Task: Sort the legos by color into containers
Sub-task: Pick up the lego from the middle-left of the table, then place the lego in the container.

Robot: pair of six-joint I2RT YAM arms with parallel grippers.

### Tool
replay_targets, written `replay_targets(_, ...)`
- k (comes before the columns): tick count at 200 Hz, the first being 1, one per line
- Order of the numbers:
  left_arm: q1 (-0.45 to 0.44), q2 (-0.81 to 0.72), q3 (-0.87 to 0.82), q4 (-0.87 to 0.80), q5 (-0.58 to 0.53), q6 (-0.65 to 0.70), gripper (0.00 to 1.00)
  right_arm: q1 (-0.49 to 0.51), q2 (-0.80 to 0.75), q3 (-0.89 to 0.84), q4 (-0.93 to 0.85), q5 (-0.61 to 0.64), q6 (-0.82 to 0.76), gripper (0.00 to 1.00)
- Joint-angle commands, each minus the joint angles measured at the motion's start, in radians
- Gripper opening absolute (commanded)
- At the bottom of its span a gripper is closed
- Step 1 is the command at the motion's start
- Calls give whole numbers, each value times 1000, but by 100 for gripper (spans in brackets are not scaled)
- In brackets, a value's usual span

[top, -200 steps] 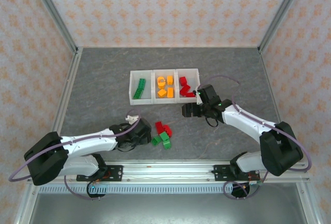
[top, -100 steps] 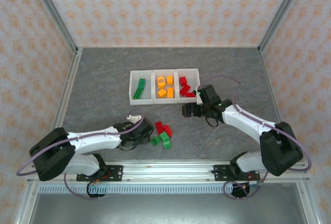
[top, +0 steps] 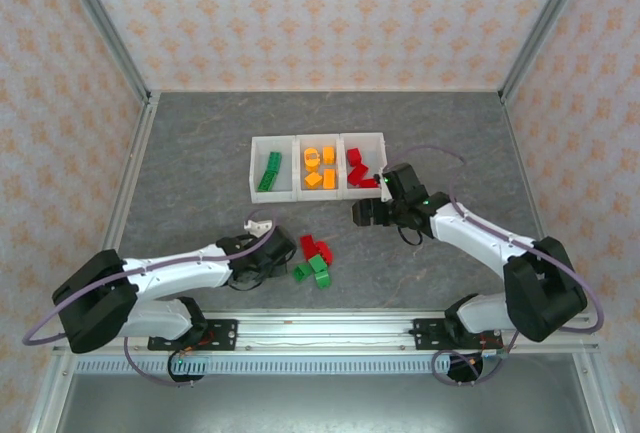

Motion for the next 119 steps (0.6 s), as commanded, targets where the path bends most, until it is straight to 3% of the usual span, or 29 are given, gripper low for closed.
replay_targets(1, 16, -60, 63, -67, -125, 21, 29, -8, -63, 15, -3, 71, 15, 87)
replay_targets(53, 193, -64, 222, -161, -198, 176, 29, -43, -200, -14, 15, 191, 43, 88)
replay_targets(84, 280, 50, 398, -180, -229, 311, 29, -64, -305, -45, 44, 231, 62, 90)
replay_targets(103, 341, 147, 498, -177, -218, 369, 34, -72, -349, -27, 8, 283, 103, 91)
replay_targets(119, 373, 239, 585, -182, -218, 427, 35, -74, -404, -3, -20, 261, 135, 91)
